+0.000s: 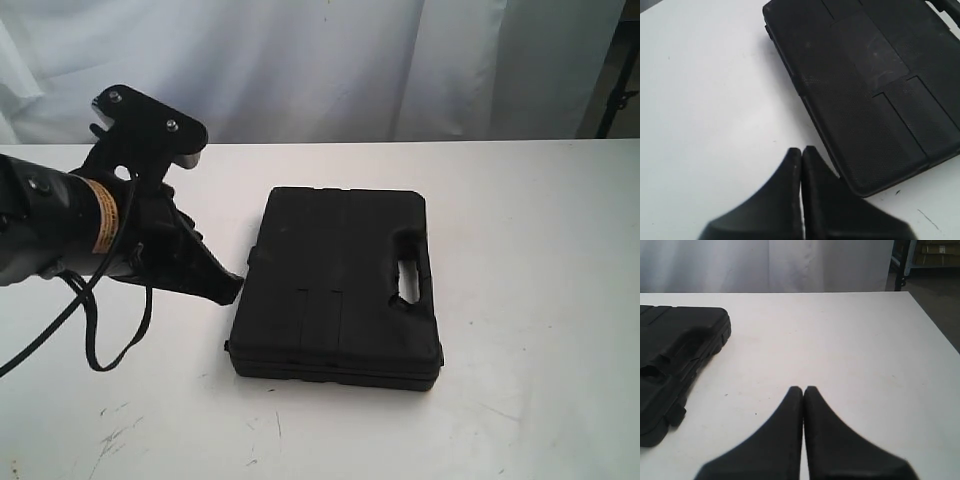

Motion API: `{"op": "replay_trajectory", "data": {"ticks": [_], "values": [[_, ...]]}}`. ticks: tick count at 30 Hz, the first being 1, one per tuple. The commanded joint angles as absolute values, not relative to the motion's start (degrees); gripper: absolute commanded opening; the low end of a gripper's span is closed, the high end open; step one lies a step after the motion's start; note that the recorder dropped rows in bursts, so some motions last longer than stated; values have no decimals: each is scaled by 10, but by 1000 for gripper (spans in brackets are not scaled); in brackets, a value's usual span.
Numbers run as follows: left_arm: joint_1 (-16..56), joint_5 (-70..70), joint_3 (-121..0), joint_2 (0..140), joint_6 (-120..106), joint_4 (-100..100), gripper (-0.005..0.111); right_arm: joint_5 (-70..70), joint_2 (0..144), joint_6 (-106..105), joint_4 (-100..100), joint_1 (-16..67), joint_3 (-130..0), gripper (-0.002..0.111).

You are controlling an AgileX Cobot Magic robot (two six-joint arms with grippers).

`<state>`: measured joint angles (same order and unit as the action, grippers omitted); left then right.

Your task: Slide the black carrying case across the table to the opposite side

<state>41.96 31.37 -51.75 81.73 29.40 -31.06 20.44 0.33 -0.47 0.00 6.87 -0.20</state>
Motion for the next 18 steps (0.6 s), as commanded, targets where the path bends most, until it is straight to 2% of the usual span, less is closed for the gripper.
{"op": "replay_trajectory", "data": {"ticks": [1,11,18], "values": [[422,327,-515,811,299,-321,0,196,0,-5,-6,66,0,0],[415,358,-462,744,311,-319,0,196,0,-5,-6,66,0,0],[308,235,-371,642,329,-258,0,196,0,-5,-6,66,0,0]]}}
